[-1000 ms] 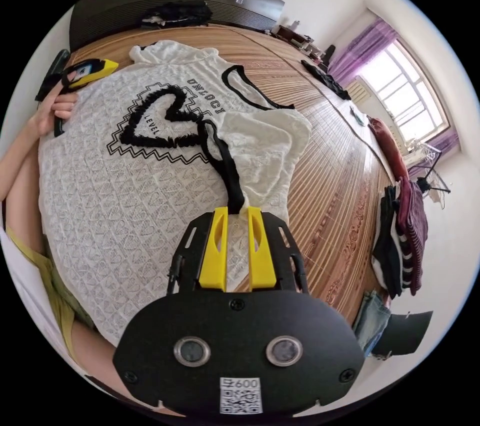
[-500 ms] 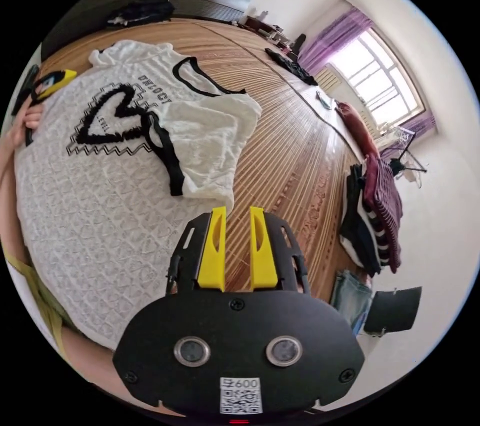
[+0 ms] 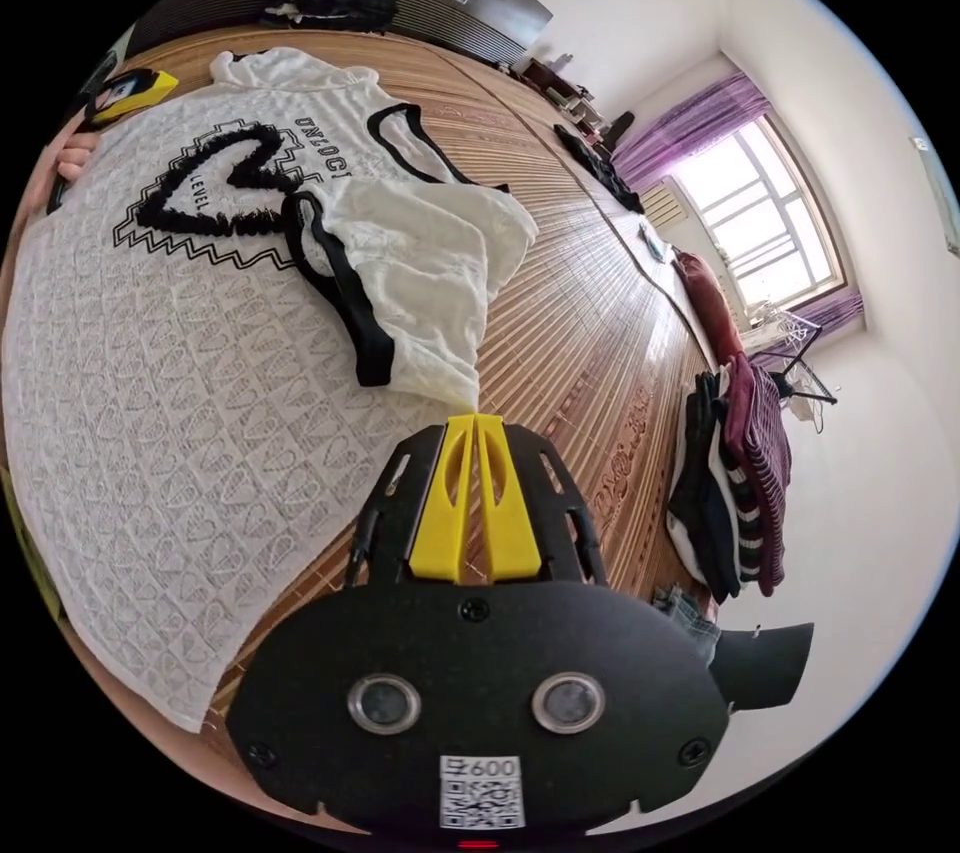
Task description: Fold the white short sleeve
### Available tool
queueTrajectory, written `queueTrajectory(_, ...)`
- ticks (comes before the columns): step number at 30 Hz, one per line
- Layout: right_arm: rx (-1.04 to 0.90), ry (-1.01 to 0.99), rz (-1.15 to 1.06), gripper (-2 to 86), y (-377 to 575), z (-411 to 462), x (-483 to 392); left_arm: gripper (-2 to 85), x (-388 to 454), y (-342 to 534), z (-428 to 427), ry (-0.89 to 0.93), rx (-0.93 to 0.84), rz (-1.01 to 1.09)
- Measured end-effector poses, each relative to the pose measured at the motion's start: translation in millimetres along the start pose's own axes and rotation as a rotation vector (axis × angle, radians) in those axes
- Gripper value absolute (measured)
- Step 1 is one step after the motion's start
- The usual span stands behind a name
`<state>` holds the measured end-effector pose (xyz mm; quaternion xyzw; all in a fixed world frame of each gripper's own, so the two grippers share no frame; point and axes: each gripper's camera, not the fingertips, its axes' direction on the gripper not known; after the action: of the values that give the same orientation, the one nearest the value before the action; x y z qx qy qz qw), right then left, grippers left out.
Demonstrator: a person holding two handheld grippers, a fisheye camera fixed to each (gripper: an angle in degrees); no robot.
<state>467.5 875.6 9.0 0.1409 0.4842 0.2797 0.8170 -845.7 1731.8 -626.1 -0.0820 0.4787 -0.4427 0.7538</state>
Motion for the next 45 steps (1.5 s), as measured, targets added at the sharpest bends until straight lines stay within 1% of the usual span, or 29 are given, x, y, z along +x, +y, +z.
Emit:
queueTrajectory(3, -0.009, 0.018, 0.021, -0.8, 1, 8, -3, 0.1, -12, 20, 9, 0.004, 0.001, -0.001)
queueTrajectory(5, -0.062, 0.083, 0.035, -0.8, -6, 20, -8, 0.3, -18, 34, 14, 0.005, 0.007, -0.004)
queueTrajectory(7, -0.074, 0.122, 0.021, -0.8, -15, 22, -13, 0.5, -20, 50, 17, -0.008, 0.031, 0.016)
queueTrajectory(10, -0.061, 0.127, 0.022, -0.8, -23, 16, -13, 1.1, -8, 77, 28, 0.012, 0.035, 0.155)
queueTrajectory(13, -0.036, 0.053, 0.087, -0.8, -28, 3, 5, 2.6, 31, 103, 52, -0.028, 0.000, 0.346)
queueTrajectory(15, -0.026, 0.019, 0.113, -0.8, -32, -5, 13, 3.8, 82, 133, 89, -0.101, -0.042, 0.566)
queueTrajectory(16, -0.019, 0.007, 0.125, -0.8, -35, -11, 16, 4.4, 95, 141, 101, -0.126, -0.057, 0.619)
queueTrajectory(18, -0.012, 0.005, 0.129, -0.8, -40, -20, 17, 7.5, 136, 175, 160, -0.213, -0.134, 0.849)
queueTrajectory(19, -0.010, 0.008, 0.128, -0.8, -44, -26, 17, 8.4, 143, 184, 177, -0.223, -0.153, 0.911)
queueTrajectory(21, -0.008, 0.015, 0.123, -0.8, -51, -35, 16, 13.0, 158, 218, 247, -0.308, -0.224, 1.126)
queueTrajectory(22, -0.007, 0.023, 0.119, -0.8, -55, -42, 14, 13.1, 160, 226, 265, -0.335, -0.259, 1.172)
queueTrajectory(23, -0.007, 0.030, 0.115, -0.8, -60, -50, 13, 13.2, 160, 240, 299, -0.371, -0.353, 1.243)
queueTrajectory(24, -0.008, 0.033, 0.113, -0.8, -62, -53, 12, 13.3, 157, 249, 329, -0.379, -0.450, 1.265)
queueTrajectory(26, -0.005, 0.036, 0.113, -0.8, -71, -68, 12, 12.5, 152, 260, 363, -0.383, -0.560, 1.288)
queueTrajectory(27, -0.003, 0.032, 0.116, -0.8, -73, -72, 14, 11.7, 149, 265, 379, -0.416, -0.589, 1.309)
queueTrajectory(30, 0.010, -0.040, 0.164, -0.8, -81, -94, 30, 8.3, 139, 282, 405, -0.435, -0.658, 1.397)
queueTrajectory(33, 0.018, -0.155, 0.237, -0.8, -88, -114, 56, 3.3, 130, 297, 422, -0.468, -0.748, 1.428)
queueTrajectory(35, 0.023, -0.197, 0.266, -0.8, -95, -131, 65, 2.0, 127, 302, 425, -0.476, -0.718, 1.430)
queueTrajectory(37, 0.022, -0.187, 0.261, -0.8, -103, -145, 64, 1.3, 126, 299, 424, -0.462, -0.690, 1.397)
queueTrajectory(39, 0.021, -0.172, 0.254, -0.8, -110, -160, 62, 0.8, 127, 284, 418, -0.405, -0.649, 1.331)
queueTrajectory(42, 0.024, -0.165, 0.252, -0.8, -120, -187, 62, 0.8, 126, 262, 413, -0.330, -0.661, 1.254)
queueTrajectory(45, 0.026, -0.188, 0.266, -0.8, -129, -213, 67, 1.1, 120, 255, 409, -0.261, -0.665, 1.226)
